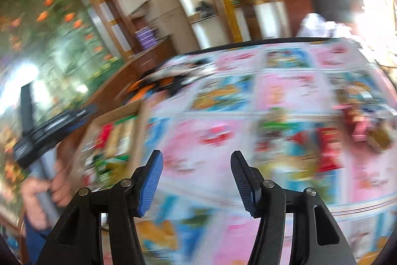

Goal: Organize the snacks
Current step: 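Grasp a green-labelled packet with left tool while right tool grasps a red candy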

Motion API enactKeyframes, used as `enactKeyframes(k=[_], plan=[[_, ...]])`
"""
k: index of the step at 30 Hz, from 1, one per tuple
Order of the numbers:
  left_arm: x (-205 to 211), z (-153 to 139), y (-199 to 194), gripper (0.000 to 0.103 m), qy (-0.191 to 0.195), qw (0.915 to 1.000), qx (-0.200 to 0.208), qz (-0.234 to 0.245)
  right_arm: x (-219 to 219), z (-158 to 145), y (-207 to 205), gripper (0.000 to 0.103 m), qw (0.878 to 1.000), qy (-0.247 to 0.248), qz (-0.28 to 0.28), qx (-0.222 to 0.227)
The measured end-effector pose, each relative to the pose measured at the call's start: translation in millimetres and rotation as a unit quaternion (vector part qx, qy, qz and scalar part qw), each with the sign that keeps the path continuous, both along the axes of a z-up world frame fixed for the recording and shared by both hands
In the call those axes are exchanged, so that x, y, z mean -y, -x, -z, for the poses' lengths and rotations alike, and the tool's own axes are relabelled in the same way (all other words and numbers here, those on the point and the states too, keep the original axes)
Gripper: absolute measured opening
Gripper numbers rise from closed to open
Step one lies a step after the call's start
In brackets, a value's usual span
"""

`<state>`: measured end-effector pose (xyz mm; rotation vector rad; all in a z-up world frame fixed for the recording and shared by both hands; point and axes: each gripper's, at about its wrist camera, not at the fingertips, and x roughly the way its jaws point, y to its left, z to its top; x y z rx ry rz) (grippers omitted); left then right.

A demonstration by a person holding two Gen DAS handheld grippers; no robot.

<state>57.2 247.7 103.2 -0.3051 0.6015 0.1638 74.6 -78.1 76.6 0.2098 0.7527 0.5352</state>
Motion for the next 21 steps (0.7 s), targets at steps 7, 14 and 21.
enactKeyframes(k=[7,14,21], plan=[[60,-2,1,0.053,0.001,0.9956,-0.002,0.094,83,20,-44,0.053,0.987,0.065,0.144,-0.035],[106,10,-2,0.053,-0.006,0.9863,-0.035,0.162,82,46,-71,0.038,0.985,0.070,0.135,-0.076],[143,19,-16,0.053,0.006,0.9786,-0.077,0.191,81,52,-70,0.021,0.984,0.093,0.129,-0.081]])
